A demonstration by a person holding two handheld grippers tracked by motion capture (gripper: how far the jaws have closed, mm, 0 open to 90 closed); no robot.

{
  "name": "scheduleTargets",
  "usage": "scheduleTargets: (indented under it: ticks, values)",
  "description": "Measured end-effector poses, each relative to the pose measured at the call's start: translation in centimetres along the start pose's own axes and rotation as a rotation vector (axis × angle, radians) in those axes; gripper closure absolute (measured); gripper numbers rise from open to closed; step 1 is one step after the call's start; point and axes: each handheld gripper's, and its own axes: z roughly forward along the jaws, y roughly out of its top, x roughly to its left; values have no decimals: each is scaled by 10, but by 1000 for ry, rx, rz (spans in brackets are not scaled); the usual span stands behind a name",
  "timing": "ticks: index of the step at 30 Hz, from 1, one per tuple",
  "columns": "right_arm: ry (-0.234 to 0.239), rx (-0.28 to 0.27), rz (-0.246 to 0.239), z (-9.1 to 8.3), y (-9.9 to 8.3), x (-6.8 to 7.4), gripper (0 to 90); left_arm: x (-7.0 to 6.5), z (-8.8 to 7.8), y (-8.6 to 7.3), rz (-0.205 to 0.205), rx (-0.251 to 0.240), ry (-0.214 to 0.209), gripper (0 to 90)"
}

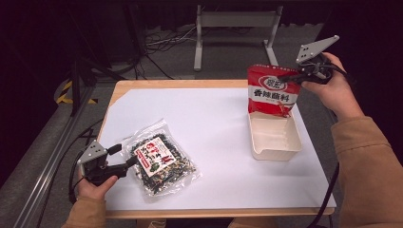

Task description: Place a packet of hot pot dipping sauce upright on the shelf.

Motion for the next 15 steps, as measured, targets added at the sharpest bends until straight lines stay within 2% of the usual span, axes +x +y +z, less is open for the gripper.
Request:
scheduleTargets:
  ticks: [6,15]
  values:
    - [-6,22,-3,7,-6,-3,889,0,0,0,-2,1,0,224]
    - [-22,21,-9,19,-13,-2,888,0,1,0,0,3,-1,223]
